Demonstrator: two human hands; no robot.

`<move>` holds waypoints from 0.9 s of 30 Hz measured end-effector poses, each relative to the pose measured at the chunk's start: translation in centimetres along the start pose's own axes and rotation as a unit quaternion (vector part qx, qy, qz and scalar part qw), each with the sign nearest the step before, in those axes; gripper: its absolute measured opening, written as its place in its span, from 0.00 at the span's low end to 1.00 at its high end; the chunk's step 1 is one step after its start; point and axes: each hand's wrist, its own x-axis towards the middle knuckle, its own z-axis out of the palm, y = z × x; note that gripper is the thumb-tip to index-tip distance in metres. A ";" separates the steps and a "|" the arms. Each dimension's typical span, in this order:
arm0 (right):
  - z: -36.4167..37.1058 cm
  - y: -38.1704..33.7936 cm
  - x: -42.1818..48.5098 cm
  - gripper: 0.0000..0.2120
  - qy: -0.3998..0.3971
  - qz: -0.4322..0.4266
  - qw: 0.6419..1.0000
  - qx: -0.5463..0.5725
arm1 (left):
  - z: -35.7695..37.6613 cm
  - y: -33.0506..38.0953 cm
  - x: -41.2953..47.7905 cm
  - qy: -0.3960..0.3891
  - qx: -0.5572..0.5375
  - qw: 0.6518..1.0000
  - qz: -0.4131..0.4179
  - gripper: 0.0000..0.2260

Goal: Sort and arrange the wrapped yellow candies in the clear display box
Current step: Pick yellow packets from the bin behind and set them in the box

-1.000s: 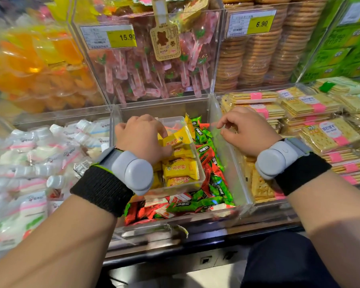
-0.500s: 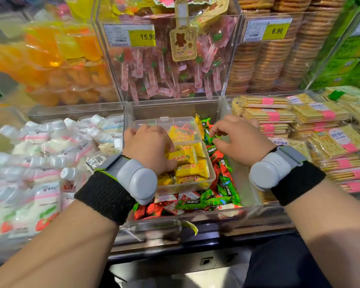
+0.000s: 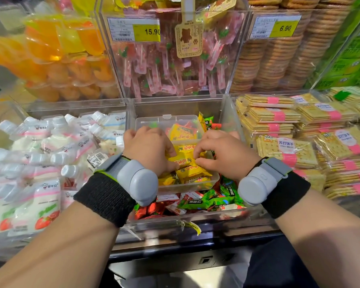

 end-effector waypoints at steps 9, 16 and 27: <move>0.4 0.2 0.2 0.02 -0.003 0.007 1.000 0.022 | 0.5 -0.1 0.3 -0.001 0.007 1.000 0.005 0.12; 0.6 0.3 0.3 0.02 -0.007 0.008 0.999 0.041 | 0.9 0.0 0.6 -0.007 0.013 1.000 0.001 0.12; 0.6 0.9 0.4 0.02 0.001 0.011 0.992 0.124 | 1.3 -0.3 -0.2 0.008 -0.031 0.999 0.004 0.13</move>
